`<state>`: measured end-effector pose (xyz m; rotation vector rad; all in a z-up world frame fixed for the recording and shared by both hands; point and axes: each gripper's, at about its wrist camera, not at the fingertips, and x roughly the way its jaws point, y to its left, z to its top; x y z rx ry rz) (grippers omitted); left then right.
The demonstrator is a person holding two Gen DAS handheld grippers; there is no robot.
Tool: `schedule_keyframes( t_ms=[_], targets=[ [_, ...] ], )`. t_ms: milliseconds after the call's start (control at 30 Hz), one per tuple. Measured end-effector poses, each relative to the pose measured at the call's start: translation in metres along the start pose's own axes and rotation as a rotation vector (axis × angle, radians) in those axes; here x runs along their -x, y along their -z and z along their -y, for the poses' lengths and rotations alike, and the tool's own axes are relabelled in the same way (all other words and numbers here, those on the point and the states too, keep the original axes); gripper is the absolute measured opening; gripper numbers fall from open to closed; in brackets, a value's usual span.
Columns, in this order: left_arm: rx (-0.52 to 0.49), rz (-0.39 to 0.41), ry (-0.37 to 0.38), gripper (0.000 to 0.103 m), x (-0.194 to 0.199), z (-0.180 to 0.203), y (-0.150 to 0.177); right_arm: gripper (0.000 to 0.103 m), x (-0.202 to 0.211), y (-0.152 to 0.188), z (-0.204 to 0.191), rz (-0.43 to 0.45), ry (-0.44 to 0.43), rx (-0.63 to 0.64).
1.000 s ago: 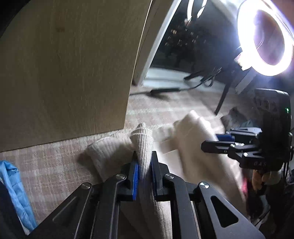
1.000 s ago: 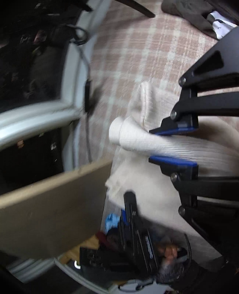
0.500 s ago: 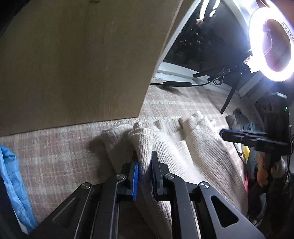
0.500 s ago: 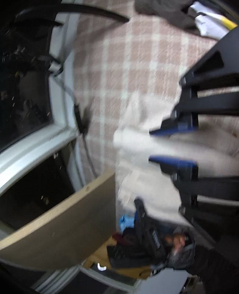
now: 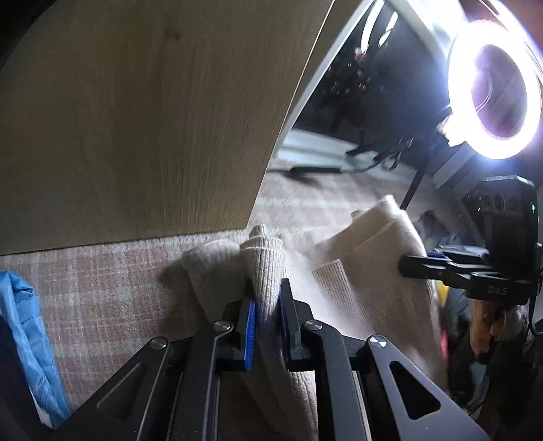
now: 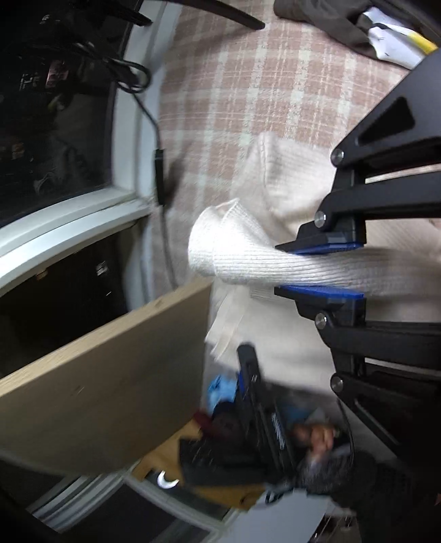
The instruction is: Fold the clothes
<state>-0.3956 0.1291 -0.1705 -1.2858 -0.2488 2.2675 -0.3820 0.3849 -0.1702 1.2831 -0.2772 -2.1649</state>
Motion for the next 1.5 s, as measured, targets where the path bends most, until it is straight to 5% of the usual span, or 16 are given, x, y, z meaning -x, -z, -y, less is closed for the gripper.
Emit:
schedule_keyframes(
  t_ms=[167,233,333,467,567,600,867,1033,1167,1233,1333,1400,1500],
  targets=[
    [0.006,-0.031,-0.034,0.011,-0.019,-0.008,0.001,0.016,-0.007,0.01,0.044,-0.005,0.038,-0.145],
    [0.019,-0.064,-0.029,0.018,-0.036,-0.014,0.003,0.017,-0.029,0.018,0.059,-0.07,0.095,-0.153],
    [0.009,-0.058,-0.057,0.027,-0.034,-0.014,0.001,0.022,-0.029,0.018,0.051,-0.054,0.125,-0.099],
    [0.04,-0.047,-0.109,0.033,-0.017,-0.017,-0.001,0.038,-0.014,0.015,0.033,-0.056,0.245,-0.04],
    [0.063,-0.025,-0.144,0.042,-0.001,-0.017,-0.003,0.064,-0.003,0.014,0.021,-0.045,0.315,-0.007],
    [0.058,-0.031,-0.15,0.048,-0.002,-0.015,-0.005,0.066,-0.001,0.013,0.018,-0.044,0.326,0.004],
    [-0.009,-0.134,-0.267,0.054,-0.043,-0.009,-0.024,0.067,-0.036,-0.007,0.031,-0.124,0.306,-0.034],
    [0.001,-0.156,-0.237,0.076,-0.058,-0.024,-0.029,0.082,-0.045,-0.007,0.041,-0.137,0.275,-0.018],
    [0.017,-0.154,-0.193,0.074,-0.06,-0.031,-0.029,0.082,-0.047,-0.006,0.045,-0.132,0.239,0.0],
    [-0.008,-0.155,-0.165,0.058,-0.061,-0.026,-0.028,0.082,-0.048,-0.006,0.047,-0.13,0.22,0.009],
    [-0.026,-0.155,-0.097,0.032,-0.062,-0.021,-0.026,0.063,-0.051,-0.006,0.051,-0.129,0.166,0.007],
    [-0.042,-0.152,-0.075,0.024,-0.061,-0.019,-0.025,0.033,-0.052,-0.006,0.054,-0.131,0.098,-0.014],
    [-0.041,-0.146,-0.061,0.019,-0.055,-0.017,-0.024,0.028,-0.05,-0.004,0.058,-0.118,0.029,-0.071]
  ],
)
